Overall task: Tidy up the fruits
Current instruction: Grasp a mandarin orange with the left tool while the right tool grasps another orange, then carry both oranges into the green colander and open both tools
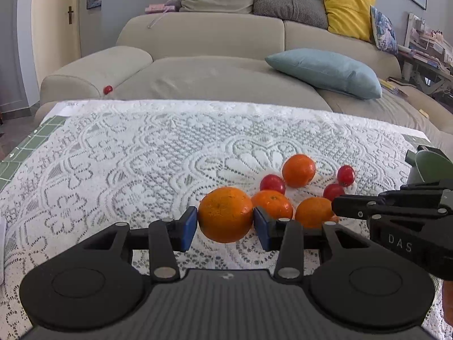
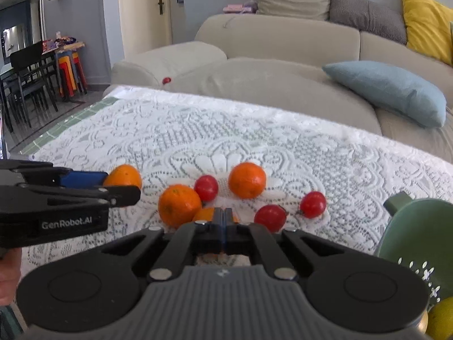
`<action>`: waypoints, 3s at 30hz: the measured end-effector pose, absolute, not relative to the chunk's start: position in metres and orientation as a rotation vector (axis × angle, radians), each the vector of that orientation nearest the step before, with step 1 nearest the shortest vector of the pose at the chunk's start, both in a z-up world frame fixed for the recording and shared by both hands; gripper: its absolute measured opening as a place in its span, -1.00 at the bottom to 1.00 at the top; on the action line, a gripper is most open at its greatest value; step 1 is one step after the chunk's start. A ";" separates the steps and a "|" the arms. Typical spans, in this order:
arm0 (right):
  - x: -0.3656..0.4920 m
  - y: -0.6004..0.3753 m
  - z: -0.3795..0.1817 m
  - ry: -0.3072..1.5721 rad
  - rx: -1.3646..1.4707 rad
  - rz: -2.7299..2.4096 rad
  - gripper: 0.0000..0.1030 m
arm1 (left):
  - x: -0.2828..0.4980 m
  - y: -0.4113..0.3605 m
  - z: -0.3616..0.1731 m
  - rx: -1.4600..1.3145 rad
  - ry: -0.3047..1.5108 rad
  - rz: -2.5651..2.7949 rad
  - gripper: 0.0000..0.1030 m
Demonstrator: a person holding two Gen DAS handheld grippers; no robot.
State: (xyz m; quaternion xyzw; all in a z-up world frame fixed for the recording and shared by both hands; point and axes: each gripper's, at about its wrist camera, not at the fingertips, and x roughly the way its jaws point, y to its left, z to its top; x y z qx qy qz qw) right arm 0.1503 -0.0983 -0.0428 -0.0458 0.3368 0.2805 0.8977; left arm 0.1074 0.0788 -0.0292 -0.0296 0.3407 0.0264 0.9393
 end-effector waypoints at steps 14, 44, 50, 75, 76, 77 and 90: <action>0.156 -0.085 -0.058 0.694 -0.120 0.597 -0.16 | 0.111 0.085 -0.045 -0.066 0.757 0.071 -0.05; 0.144 -0.086 -0.046 0.684 -0.160 0.615 -0.15 | 0.104 0.081 -0.028 -0.062 0.721 0.124 -0.05; 0.132 -0.102 -0.020 0.669 -0.174 0.636 -0.15 | 0.089 0.066 -0.007 -0.096 0.704 0.131 -0.05; 0.120 -0.265 0.030 0.723 -0.391 0.551 -0.15 | 0.099 -0.094 0.038 -0.163 0.796 -0.185 -0.05; 0.121 -0.269 0.028 0.731 -0.400 0.544 -0.15 | 0.102 -0.100 0.037 -0.154 0.806 -0.194 -0.05; 0.122 -0.273 0.027 0.738 -0.407 0.540 -0.15 | 0.105 -0.105 0.035 -0.149 0.816 -0.206 -0.05; 0.132 -0.275 0.008 0.796 -0.503 0.556 -0.15 | 0.127 -0.125 0.017 -0.122 0.887 -0.238 -0.06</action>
